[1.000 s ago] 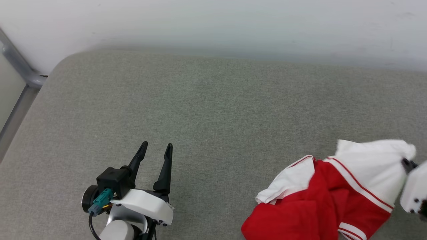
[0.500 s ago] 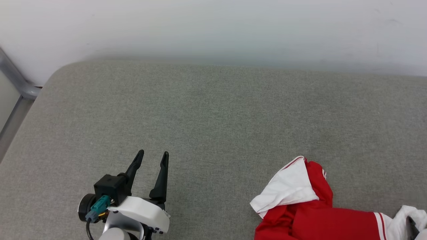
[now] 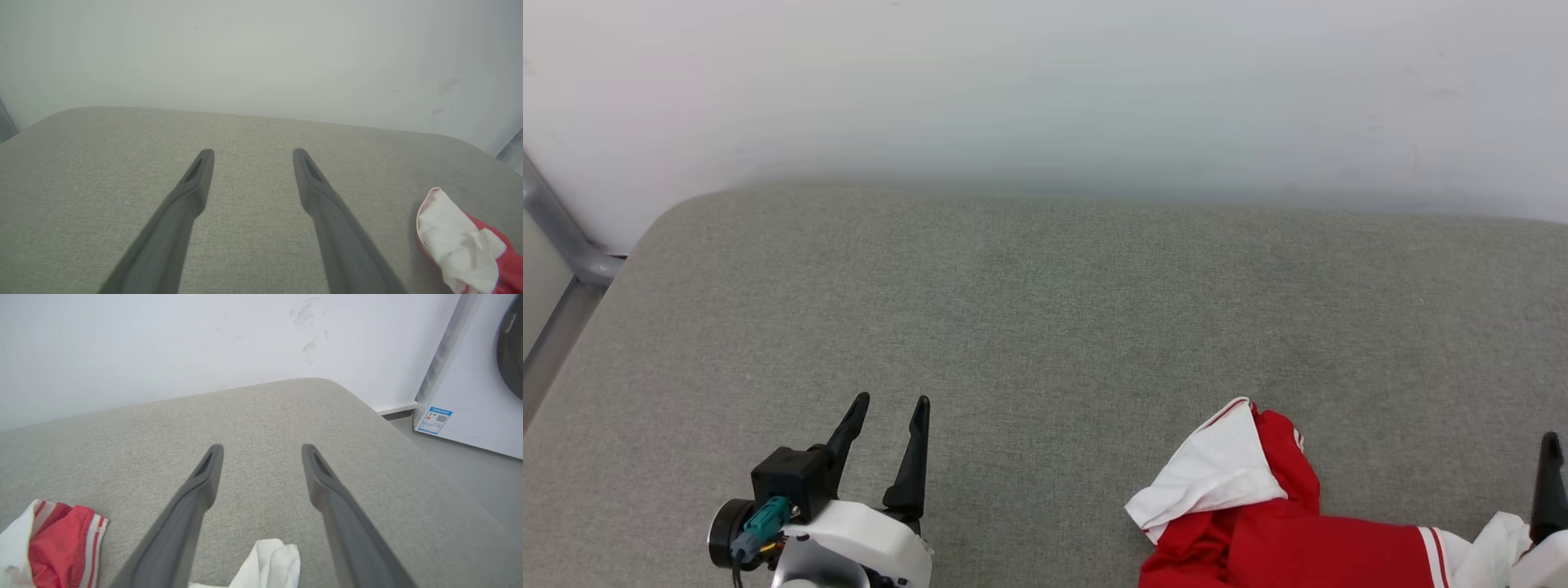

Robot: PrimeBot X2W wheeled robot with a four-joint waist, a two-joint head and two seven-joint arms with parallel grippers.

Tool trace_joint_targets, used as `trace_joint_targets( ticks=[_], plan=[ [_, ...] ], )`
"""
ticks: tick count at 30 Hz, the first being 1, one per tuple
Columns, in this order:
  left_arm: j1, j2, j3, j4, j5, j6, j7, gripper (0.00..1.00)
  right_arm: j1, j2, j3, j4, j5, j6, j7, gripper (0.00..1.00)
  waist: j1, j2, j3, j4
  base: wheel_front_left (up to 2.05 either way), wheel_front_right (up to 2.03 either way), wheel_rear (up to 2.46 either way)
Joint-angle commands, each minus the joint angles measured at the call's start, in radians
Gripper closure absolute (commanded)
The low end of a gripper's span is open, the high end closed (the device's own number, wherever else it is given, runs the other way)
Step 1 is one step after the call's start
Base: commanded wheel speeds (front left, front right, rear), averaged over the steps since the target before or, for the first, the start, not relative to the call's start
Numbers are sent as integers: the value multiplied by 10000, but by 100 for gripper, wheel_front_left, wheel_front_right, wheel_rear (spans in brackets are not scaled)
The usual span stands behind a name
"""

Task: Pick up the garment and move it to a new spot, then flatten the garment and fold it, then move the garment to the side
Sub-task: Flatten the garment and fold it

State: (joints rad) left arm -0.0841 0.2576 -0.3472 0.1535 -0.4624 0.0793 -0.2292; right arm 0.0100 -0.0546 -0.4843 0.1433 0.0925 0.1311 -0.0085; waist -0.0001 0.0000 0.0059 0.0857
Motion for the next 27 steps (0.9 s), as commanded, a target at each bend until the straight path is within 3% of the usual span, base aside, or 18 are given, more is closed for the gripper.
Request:
trace_joint_targets(
  ticks=[1,15,19,27],
  plan=[
    [117,54,-3,-69,-35,35,33,0,121,51,246,-202,-46,-7,-160,0,1,0,-86,-48,0,0,0],
    [-153,297,-151,-271,172,273,480,0,1498,48,3079,-2154,429,-7,-148,0,1,0,-373,-307,0,0,0],
    [-537,205,-612,-292,199,-30,1071,0,1721,45,3486,-2734,424,-7,8,0,1,0,-325,-462,0,0,0],
    [-1508,-189,-2206,-173,51,-1201,3203,0,1898,47,3882,-3517,289,-7,507,0,1,0,-135,-861,0,0,0]
  ],
)
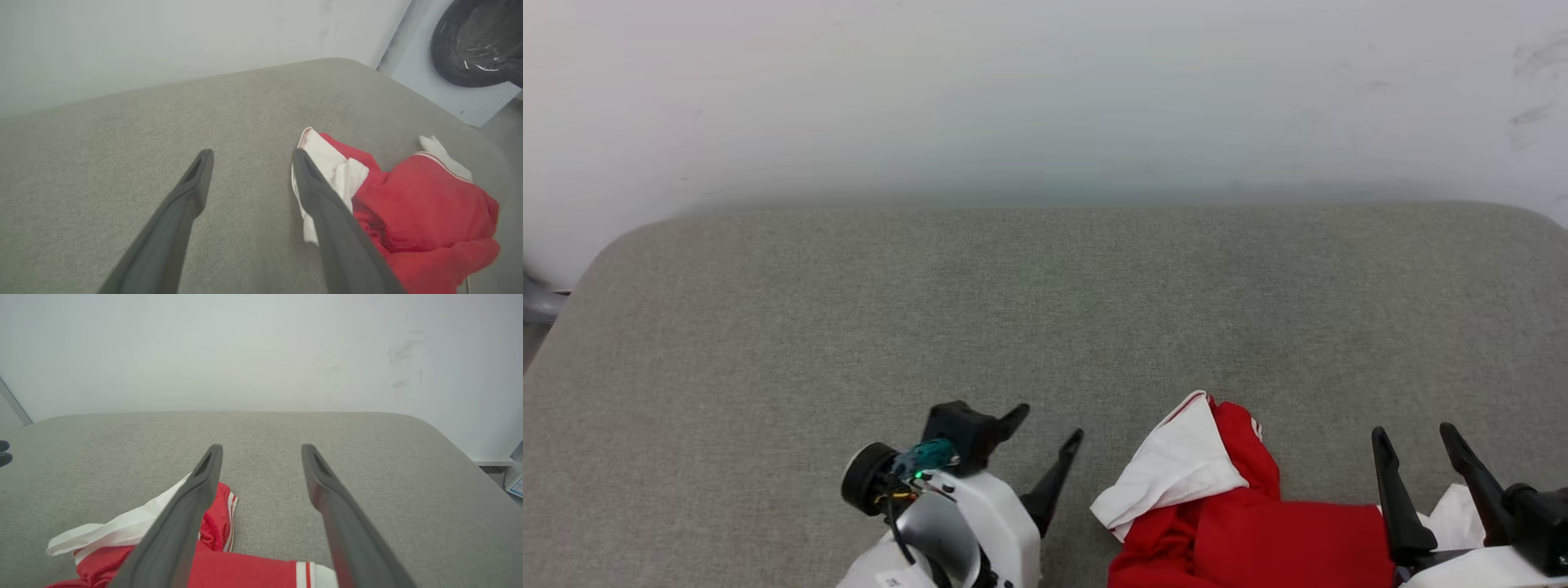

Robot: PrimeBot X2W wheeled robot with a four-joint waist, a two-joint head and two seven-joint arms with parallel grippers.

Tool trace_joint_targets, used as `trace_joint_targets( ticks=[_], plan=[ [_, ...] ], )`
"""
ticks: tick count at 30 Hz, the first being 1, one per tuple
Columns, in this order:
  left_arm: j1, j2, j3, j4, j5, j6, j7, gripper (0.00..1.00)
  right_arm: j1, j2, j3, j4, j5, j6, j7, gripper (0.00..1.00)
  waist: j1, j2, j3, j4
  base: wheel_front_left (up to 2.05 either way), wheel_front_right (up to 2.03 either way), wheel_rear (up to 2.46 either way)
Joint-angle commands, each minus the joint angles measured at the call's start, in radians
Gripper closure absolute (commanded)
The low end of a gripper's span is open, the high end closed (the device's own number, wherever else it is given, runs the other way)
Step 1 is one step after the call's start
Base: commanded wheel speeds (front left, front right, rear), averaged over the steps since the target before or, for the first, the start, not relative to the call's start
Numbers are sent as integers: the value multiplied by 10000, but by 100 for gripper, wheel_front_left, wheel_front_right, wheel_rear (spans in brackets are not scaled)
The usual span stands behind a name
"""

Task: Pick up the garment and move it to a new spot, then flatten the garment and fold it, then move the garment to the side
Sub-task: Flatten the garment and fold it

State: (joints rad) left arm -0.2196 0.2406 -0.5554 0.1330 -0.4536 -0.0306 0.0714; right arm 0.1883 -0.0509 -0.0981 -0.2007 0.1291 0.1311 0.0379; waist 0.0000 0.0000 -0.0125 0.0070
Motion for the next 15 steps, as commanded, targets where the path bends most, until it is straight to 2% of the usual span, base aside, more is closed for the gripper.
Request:
trace_joint_targets(
  ticks=[1,8,15],
  plan=[
    [-268,-80,-318,18,-34,-220,419,0,121,11,37,-147,-89,-7,75,0,0,0,78,-112,0,0,0],
    [-974,-116,-1782,74,-67,-819,2229,0,-63,10,128,-368,-4,-5,230,0,0,0,475,-374,0,0,0],
    [-1782,329,-2866,530,26,-967,3608,0,-329,10,186,-207,260,-5,98,0,0,0,933,-649,0,0,0]
  ],
)
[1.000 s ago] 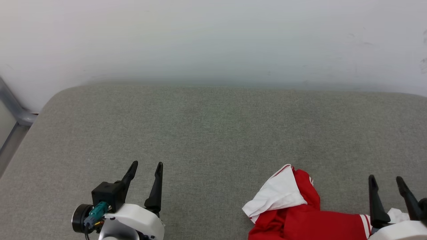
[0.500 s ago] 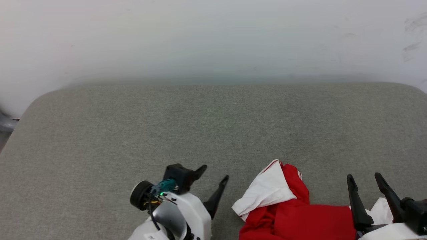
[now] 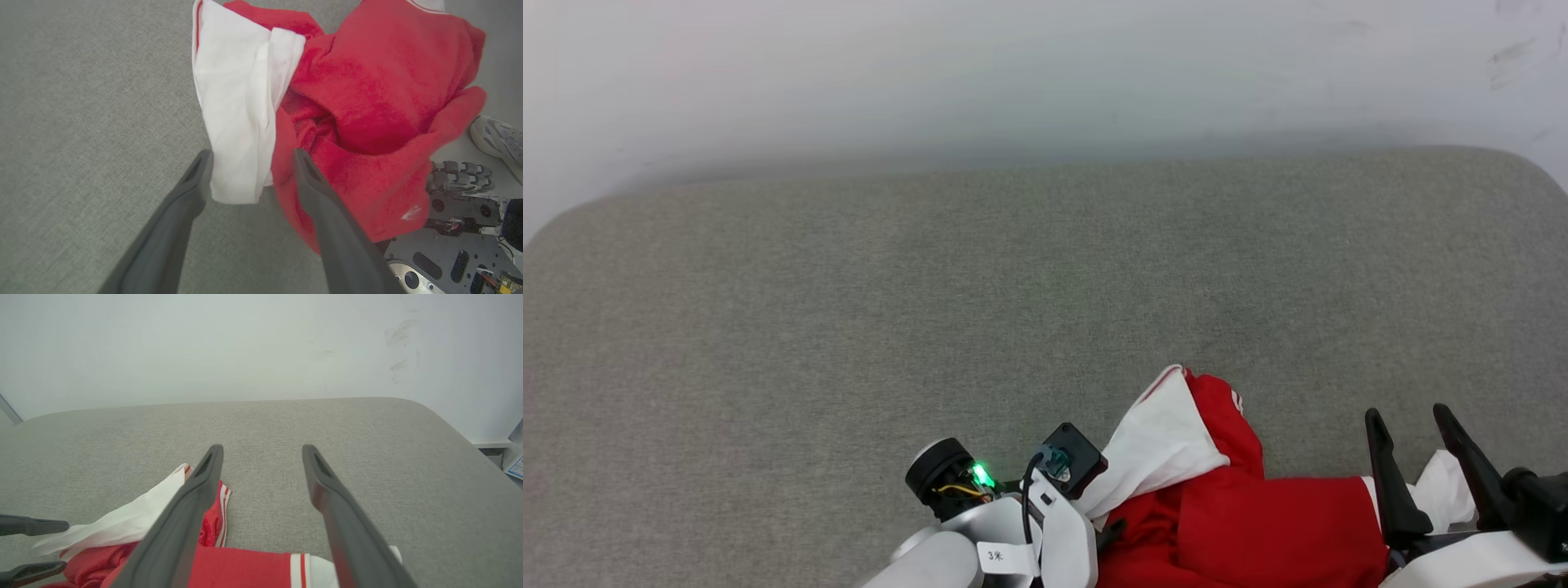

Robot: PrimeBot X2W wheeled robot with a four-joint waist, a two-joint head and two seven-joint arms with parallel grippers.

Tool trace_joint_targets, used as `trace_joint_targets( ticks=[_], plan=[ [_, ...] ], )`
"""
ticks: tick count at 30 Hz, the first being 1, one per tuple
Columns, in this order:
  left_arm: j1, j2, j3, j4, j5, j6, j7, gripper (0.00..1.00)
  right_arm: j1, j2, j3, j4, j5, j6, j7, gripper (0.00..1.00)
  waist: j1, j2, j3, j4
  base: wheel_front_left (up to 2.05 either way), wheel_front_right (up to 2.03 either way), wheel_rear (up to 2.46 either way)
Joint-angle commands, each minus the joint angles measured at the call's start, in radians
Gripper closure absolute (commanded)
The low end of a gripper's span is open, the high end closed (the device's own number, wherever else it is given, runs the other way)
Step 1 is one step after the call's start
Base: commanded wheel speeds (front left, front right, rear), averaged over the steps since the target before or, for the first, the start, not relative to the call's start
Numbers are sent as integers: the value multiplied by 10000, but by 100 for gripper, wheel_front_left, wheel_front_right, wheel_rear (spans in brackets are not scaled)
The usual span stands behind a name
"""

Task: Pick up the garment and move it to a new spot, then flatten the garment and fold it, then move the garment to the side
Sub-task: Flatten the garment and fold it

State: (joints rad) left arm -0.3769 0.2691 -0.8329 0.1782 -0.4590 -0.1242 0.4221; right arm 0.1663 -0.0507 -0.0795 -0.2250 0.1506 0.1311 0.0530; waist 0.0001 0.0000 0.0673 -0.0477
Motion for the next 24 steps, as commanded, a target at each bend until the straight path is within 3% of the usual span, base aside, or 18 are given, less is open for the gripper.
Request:
trace_joint_targets(
  ticks=[1,4,5,6,7,13,24],
  plan=[
    [-307,104,-199,152,75,-43,194,0,-160,8,13,62,76,-5,-85,0,-1,0,188,-136,0,0,0],
    [-488,173,-298,273,-18,-41,248,0,-243,8,32,119,140,-5,-129,0,-1,0,287,-199,0,0,0],
    [-575,200,-367,318,-41,-49,270,55,-245,8,21,158,183,-5,-151,0,-1,0,329,-217,0,0,0],
    [-671,205,-405,326,-104,-56,197,85,-251,8,19,189,246,-5,-187,0,-1,0,371,-232,0,0,0],
    [-754,214,-441,343,-129,-59,157,100,-259,10,18,225,220,-5,-182,0,-1,0,398,-243,0,0,0],
    [-1011,284,-52,213,-315,95,-589,100,-243,9,-82,398,402,-5,-296,0,-1,0,448,-183,0,0,0],
    [-81,1183,1833,-179,-862,1601,-2068,100,-228,10,-304,553,444,-5,-212,0,-1,0,195,524,0,0,0]
  ],
)
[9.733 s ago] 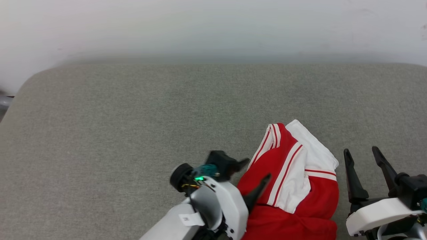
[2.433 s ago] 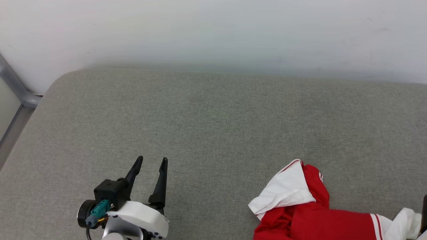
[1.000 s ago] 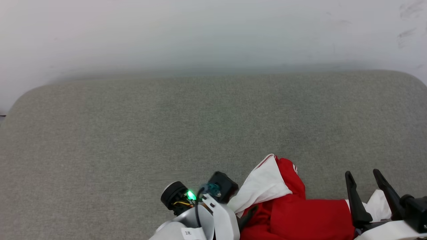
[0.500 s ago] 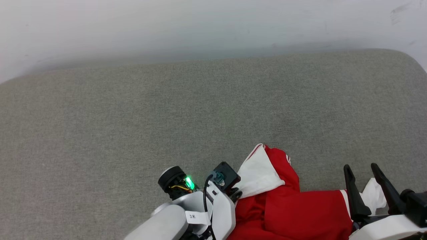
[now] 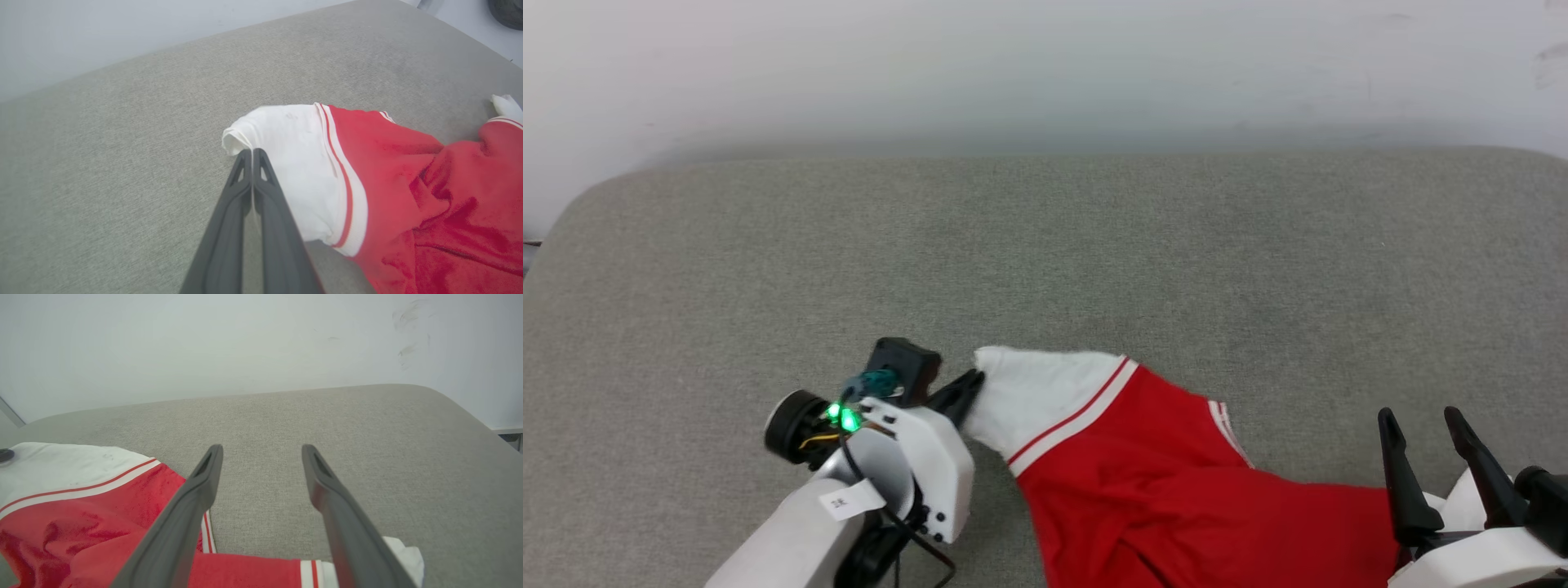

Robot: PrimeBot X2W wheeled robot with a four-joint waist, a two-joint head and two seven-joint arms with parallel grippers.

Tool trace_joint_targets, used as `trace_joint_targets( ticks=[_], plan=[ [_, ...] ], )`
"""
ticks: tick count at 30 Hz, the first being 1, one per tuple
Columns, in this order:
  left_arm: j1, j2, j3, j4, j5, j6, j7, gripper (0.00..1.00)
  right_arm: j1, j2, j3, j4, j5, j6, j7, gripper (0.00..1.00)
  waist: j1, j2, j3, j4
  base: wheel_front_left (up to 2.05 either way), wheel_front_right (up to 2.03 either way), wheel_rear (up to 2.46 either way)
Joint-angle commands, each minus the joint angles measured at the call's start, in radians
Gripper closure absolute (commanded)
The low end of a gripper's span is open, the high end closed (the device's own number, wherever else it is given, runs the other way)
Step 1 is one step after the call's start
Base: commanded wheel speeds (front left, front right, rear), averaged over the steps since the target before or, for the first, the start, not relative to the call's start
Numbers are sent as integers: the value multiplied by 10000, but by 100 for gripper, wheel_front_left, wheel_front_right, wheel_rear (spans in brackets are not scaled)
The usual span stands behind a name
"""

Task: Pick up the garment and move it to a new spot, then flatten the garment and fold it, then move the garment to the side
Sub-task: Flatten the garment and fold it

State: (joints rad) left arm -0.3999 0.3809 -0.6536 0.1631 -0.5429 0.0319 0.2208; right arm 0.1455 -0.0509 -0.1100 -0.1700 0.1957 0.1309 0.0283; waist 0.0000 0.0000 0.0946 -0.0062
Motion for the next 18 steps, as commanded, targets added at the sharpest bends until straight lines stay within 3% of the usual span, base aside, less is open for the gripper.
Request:
trace_joint_targets(
  ticks=[1,4,5,9,12,16,17,18],
  plan=[
    [326,179,233,-11,-143,197,-121,100,1,12,2,11,-22,-3,49,0,0,0,-119,182,0,0,0],
    [920,457,819,33,-471,691,-390,100,69,11,13,8,-39,-3,121,0,0,0,-238,388,0,0,0],
    [1622,723,1440,121,-868,1185,-679,100,137,11,18,6,1,-3,153,0,0,0,-331,566,0,0,0],
    [2598,932,2168,234,-1387,1729,-1070,100,192,12,22,-32,3,-3,228,0,0,0,-423,732,0,0,0],
    [3195,996,2429,336,-1677,1840,-1223,100,233,11,-21,-62,-3,-3,265,0,0,0,-474,829,0,0,0],
    [3555,806,2373,513,-1927,1659,-1374,100,244,11,-11,-31,-10,-3,344,0,0,0,-568,899,0,0,0],
    [3571,717,2368,525,-1940,1630,-1474,70,247,11,-9,-20,4,-3,354,0,0,0,-599,905,0,0,0],
    [3558,656,2358,538,-1923,1612,-1613,22,255,11,-21,-8,18,-3,369,0,0,0,-633,912,0,0,0]
  ],
)
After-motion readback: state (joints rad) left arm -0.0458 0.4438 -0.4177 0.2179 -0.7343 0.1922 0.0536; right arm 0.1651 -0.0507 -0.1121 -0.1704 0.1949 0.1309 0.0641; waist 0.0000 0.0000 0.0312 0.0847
